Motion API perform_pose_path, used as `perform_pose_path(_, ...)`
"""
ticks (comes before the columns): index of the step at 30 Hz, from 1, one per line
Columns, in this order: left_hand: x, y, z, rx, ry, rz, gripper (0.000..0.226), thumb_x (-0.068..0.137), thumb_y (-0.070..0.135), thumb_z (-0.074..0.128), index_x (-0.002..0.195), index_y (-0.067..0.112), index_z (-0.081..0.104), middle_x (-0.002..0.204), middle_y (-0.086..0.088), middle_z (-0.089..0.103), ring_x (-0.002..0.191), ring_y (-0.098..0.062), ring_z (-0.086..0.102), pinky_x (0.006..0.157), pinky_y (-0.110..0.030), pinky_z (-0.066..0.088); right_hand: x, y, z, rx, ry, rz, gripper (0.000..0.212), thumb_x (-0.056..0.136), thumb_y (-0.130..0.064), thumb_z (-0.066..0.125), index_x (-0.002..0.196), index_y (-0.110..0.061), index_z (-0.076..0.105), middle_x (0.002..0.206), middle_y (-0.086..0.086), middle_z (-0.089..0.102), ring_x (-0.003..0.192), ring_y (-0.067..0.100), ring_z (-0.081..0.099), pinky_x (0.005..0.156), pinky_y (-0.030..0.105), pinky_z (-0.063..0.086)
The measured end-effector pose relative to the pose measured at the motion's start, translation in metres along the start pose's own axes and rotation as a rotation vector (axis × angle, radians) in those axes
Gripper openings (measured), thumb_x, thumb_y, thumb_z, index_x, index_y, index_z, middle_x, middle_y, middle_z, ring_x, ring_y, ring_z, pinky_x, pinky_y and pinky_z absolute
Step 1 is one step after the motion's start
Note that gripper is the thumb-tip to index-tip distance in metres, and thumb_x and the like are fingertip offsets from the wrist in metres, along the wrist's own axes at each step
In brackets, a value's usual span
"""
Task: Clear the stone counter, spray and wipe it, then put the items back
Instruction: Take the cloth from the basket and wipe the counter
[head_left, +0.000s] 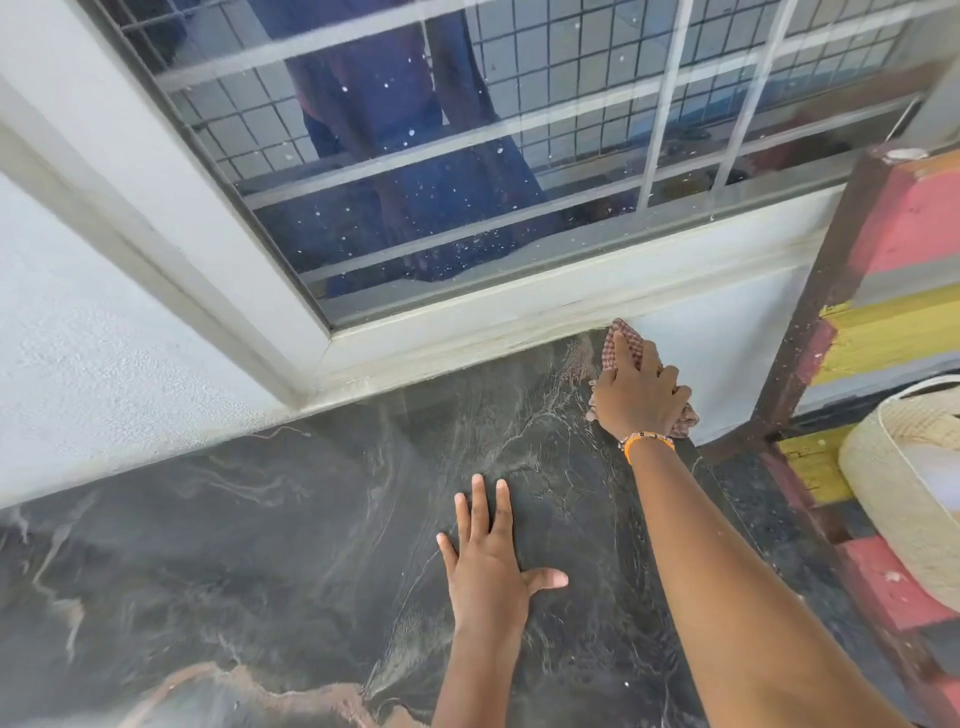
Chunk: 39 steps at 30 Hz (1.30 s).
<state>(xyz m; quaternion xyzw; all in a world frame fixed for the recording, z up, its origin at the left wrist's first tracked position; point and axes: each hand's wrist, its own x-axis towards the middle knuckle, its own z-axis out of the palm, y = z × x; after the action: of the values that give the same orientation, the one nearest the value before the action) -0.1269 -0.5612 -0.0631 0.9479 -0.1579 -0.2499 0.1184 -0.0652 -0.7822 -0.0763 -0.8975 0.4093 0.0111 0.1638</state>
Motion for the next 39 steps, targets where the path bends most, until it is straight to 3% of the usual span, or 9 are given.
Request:
perform_pose_path(8, -0.051, -0.02, 0.008, -0.225, 0.203, 0.06, 0.109, 0.064, 0.076, 0.035, 0.146, 0.022, -0.013, 0.154, 0.009, -0.017, 0.138, -0.011, -0.024, 0.113, -0.039, -0.01, -0.088, 0.027, 0.01, -0.12, -0.023, -0.16, 0.053, 0.096, -0.034, 0.029, 0.147, -0.034, 0.016, 0.159, 0.002, 0.01, 0.143, 0.036, 0.009, 0.111, 0.056, 0.012)
perform_pose_path(12, -0.107, -0.056, 0.022, -0.226, 0.216, -0.031, 0.109, 0.078, 0.057, 0.056, 0.138, 0.018, -0.025, 0.146, 0.01, -0.028, 0.133, -0.008, -0.027, 0.116, -0.039, -0.007, -0.149, -0.012, 0.032, -0.096, -0.032, -0.368, 0.054, 0.089, -0.036, 0.027, 0.142, -0.034, 0.032, 0.155, 0.003, 0.026, 0.141, 0.035, 0.023, 0.11, 0.058, 0.02)
perform_pose_path(16, -0.15, -0.085, 0.03, -0.239, 0.211, -0.129, 0.117, 0.063, 0.048, 0.076, 0.145, 0.009, 0.002, 0.155, -0.011, 0.013, 0.144, -0.029, 0.011, 0.11, -0.053, 0.023, -0.227, -0.062, 0.061, -0.052, -0.144, -0.668, 0.054, 0.082, -0.036, 0.042, 0.137, -0.036, 0.041, 0.151, 0.0, 0.036, 0.138, 0.035, 0.032, 0.107, 0.06, 0.028)
perform_pose_path(18, -0.162, -0.1, 0.039, -0.098, 0.21, -0.09, 0.128, 0.043, 0.057, 0.08, 0.143, 0.002, 0.022, 0.138, -0.025, 0.045, 0.129, -0.036, 0.039, 0.083, -0.061, 0.047, -0.259, -0.07, 0.068, -0.061, -0.206, -0.863, 0.055, 0.082, -0.035, 0.043, 0.137, -0.038, 0.039, 0.152, -0.001, 0.034, 0.139, 0.033, 0.029, 0.109, 0.059, 0.024)
perform_pose_path(21, -0.179, -0.114, 0.051, -0.022, 0.159, -0.096, 0.12, 0.043, 0.073, 0.06, 0.136, 0.007, 0.023, 0.126, -0.023, 0.055, 0.117, -0.031, 0.038, 0.064, -0.058, 0.052, -0.273, -0.046, 0.063, -0.071, -0.229, -1.027, 0.054, 0.085, -0.036, 0.031, 0.138, -0.038, 0.034, 0.154, -0.002, 0.028, 0.142, 0.031, 0.022, 0.113, 0.055, 0.014)
perform_pose_path(26, -0.192, -0.104, 0.061, 0.071, -0.014, -0.077, 0.12, 0.065, 0.089, 0.005, 0.136, -0.005, 0.031, 0.14, -0.019, 0.044, 0.127, -0.028, 0.029, 0.079, -0.053, 0.052, -0.233, 0.035, 0.034, -0.133, -0.098, -0.757, 0.054, 0.088, -0.042, 0.024, 0.142, -0.043, 0.025, 0.156, -0.007, 0.022, 0.144, 0.027, 0.019, 0.114, 0.052, 0.014)
perform_pose_path(28, -0.194, -0.095, 0.054, 0.01, -0.037, -0.074, 0.131, 0.054, 0.094, 0.012, 0.143, 0.0, -0.005, 0.155, -0.009, 0.002, 0.143, -0.02, -0.001, 0.108, -0.053, 0.028, -0.211, 0.073, 0.022, -0.167, -0.076, -0.541, 0.057, 0.086, -0.046, 0.016, 0.143, -0.043, 0.022, 0.157, -0.007, 0.019, 0.145, 0.027, 0.016, 0.113, 0.052, 0.016)
perform_pose_path(31, -0.204, -0.093, 0.051, -0.078, -0.027, -0.075, 0.117, 0.069, 0.074, 0.043, 0.133, 0.009, -0.03, 0.138, 0.006, -0.036, 0.135, -0.012, -0.027, 0.116, -0.043, -0.005, -0.201, 0.124, 0.004, -0.181, -0.037, -0.297, 0.062, 0.084, -0.046, 0.009, 0.144, -0.04, 0.022, 0.157, -0.002, 0.021, 0.144, 0.03, 0.016, 0.113, 0.055, 0.018)
perform_pose_path(39, -0.238, -0.119, 0.066, -0.286, 0.201, -0.077, 0.081, 0.088, 0.036, 0.056, 0.148, 0.015, 0.006, 0.155, 0.006, 0.002, 0.145, -0.019, -0.006, 0.117, -0.038, -0.003, -0.292, 0.085, 0.021, -0.117, -0.052, -0.218, 0.06, 0.087, -0.039, 0.019, 0.147, -0.035, 0.017, 0.159, 0.002, 0.01, 0.145, 0.034, 0.009, 0.114, 0.057, 0.005)
